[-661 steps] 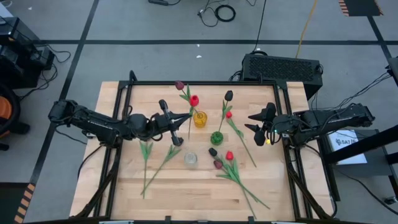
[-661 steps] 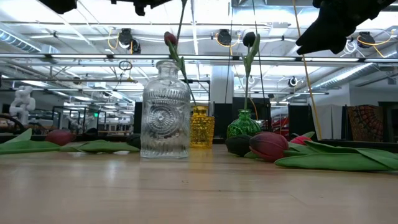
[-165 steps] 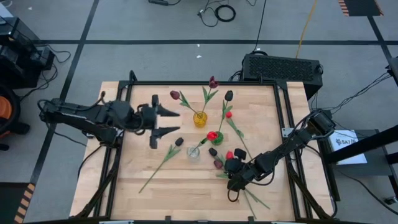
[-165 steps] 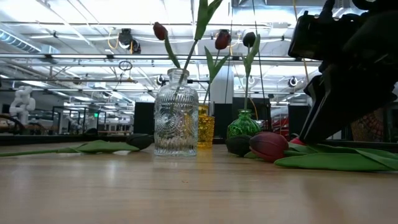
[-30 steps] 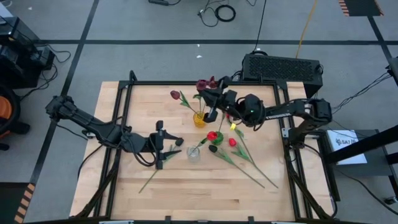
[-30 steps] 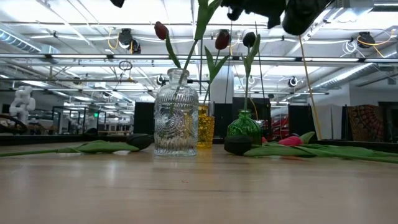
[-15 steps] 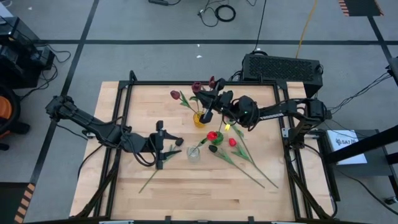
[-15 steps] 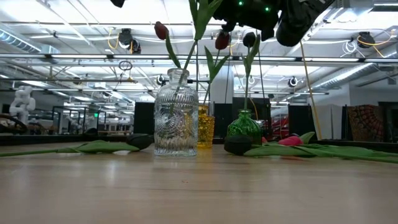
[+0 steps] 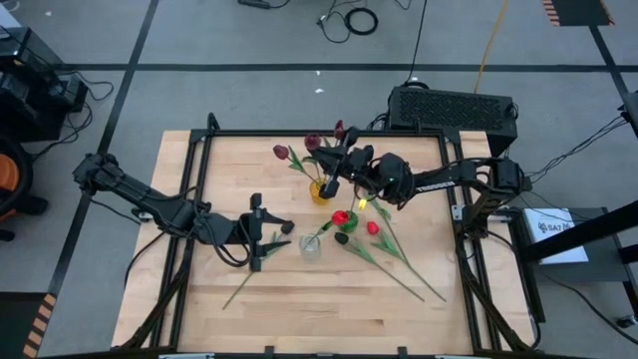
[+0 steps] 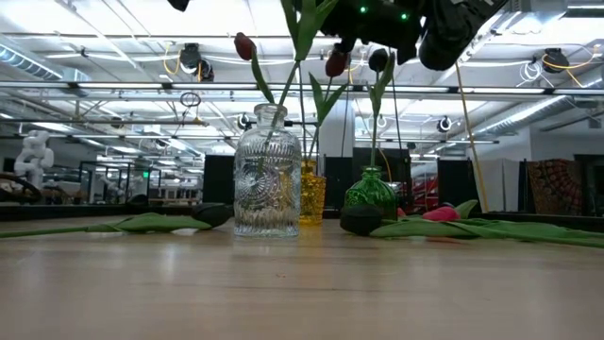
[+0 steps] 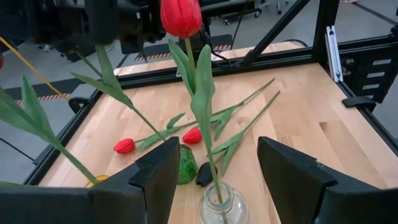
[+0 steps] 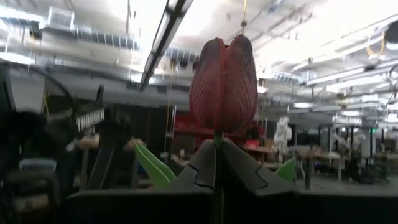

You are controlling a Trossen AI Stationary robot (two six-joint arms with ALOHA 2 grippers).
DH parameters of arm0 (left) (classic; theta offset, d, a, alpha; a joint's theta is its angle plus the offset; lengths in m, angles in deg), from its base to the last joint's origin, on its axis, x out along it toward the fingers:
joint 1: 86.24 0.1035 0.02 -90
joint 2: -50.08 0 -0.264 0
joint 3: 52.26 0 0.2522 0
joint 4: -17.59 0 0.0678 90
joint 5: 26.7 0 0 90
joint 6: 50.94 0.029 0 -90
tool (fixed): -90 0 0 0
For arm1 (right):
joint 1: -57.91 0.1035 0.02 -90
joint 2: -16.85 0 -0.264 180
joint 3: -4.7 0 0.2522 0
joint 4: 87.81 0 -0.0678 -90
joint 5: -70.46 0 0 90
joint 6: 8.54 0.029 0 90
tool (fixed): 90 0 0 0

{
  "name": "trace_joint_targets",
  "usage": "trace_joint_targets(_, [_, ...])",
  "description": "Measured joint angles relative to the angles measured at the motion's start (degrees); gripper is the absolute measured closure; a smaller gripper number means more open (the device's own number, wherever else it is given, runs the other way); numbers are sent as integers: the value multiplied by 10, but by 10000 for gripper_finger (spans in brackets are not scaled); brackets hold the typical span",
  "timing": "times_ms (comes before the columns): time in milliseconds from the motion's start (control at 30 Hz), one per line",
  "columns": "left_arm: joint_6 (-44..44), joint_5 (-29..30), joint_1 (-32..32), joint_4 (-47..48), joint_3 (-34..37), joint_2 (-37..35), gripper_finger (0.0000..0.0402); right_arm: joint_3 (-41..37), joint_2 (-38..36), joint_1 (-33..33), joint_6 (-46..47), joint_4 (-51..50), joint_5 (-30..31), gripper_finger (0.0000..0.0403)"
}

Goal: Sort flowers into vase by color
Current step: Put the pink flower in the yellow flower vase

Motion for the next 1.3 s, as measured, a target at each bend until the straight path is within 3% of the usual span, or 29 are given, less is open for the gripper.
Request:
trace_joint_targets(633, [-3, -3, 0, 6, 0, 0, 178, 0, 0, -1, 48, -83, 2, 393])
trace_joint_targets(1000, [-3, -3, 0, 9, 0, 0, 178, 0, -9, -1, 98, -154, 3, 272])
trace_joint_targets(1300, [-3, -3, 0, 10, 0, 0, 178, 0, -110, 8, 104, -339, 3, 198])
